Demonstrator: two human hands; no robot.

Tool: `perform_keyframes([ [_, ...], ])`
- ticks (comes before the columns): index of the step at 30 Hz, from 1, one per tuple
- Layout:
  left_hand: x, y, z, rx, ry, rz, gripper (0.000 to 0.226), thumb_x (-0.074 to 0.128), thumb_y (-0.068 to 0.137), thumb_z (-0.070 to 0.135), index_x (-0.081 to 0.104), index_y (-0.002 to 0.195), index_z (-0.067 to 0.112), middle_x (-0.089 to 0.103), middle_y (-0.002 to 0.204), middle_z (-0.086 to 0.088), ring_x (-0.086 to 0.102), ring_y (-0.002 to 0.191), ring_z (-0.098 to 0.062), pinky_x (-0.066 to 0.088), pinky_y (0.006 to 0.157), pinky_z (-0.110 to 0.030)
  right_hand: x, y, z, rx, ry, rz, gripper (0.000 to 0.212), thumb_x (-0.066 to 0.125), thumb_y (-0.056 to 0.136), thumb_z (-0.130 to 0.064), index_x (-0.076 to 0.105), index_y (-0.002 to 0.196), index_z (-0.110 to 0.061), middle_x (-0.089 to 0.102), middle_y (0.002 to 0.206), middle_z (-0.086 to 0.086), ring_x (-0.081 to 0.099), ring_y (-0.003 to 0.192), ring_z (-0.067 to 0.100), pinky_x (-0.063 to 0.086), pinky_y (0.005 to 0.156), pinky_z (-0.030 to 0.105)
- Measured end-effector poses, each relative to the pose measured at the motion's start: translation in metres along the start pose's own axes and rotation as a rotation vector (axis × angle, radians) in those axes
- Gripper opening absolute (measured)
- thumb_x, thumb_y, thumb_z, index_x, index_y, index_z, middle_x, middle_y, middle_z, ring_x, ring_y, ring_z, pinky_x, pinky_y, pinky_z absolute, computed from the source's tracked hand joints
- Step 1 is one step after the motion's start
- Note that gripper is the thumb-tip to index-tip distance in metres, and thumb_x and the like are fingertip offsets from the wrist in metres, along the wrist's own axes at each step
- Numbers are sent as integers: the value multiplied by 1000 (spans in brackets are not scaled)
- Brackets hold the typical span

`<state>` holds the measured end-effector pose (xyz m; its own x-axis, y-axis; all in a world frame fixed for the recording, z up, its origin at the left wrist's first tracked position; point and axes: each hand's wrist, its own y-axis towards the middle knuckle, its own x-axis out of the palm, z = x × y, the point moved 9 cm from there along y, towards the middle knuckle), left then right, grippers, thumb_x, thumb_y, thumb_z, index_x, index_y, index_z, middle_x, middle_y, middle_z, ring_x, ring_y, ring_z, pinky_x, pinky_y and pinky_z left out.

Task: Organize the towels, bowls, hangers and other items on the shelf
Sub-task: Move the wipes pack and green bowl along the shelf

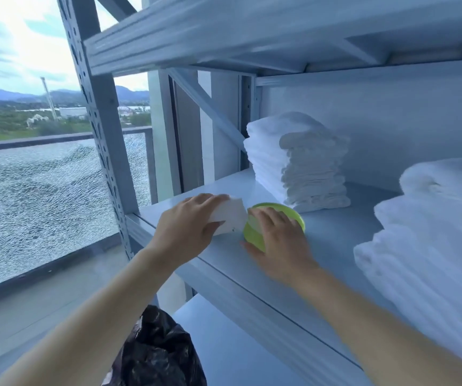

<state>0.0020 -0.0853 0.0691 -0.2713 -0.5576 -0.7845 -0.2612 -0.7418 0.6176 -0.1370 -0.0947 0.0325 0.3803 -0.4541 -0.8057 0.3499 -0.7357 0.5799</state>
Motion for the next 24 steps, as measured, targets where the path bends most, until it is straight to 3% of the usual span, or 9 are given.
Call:
perform_keyframes([
  [5,-33,3,9,50,-60,92,37,48,93,32,47,129,36,59,124,11,59,100,-22,43,65,-29,-31,11,-15,-17,146,94,66,60,82,-50,39,137,-20,49,132,-5,45,120,17,37,92,31],
  [10,-73,19,2,50,-156,313,29,45,91,24,65,111,25,70,101,4,65,82,-26,51,61,-32,-44,27,-23,13,293,116,69,58,85,-47,25,143,-28,46,131,-14,46,115,7,37,83,22],
  [13,-75,36,-15,-26,-258,363,24,49,91,28,71,98,22,73,90,3,65,72,-20,46,59,-20,-44,35,-23,32,316,142,71,55,87,-47,18,145,-31,45,133,-14,45,115,6,34,81,17],
  [15,-63,52,-33,-153,-363,342,15,58,89,30,71,95,24,72,93,5,61,77,-12,40,62,-15,-38,36,-20,47,308,125,70,55,88,-44,16,146,-33,43,134,-10,46,116,9,38,80,22],
  [18,-31,64,-44,-286,-443,262,21,55,92,30,65,108,22,62,114,-1,56,93,-17,38,76,-24,-15,31,-18,38,240,11,66,55,90,-36,21,146,-32,34,142,-6,44,123,16,47,87,31],
  [22,0,55,-29,-200,-322,212,41,38,99,26,39,137,14,34,142,-9,43,123,-32,41,94,-39,14,19,-15,27,169,-86,63,52,91,-36,20,145,-39,21,152,-5,35,132,19,45,94,32],
  [24,7,47,-31,-214,-336,241,45,35,99,27,33,142,17,20,149,-7,37,129,-32,43,94,-41,20,17,-15,-5,86,-97,61,49,93,-36,18,146,-38,21,153,0,35,132,24,38,101,33],
])
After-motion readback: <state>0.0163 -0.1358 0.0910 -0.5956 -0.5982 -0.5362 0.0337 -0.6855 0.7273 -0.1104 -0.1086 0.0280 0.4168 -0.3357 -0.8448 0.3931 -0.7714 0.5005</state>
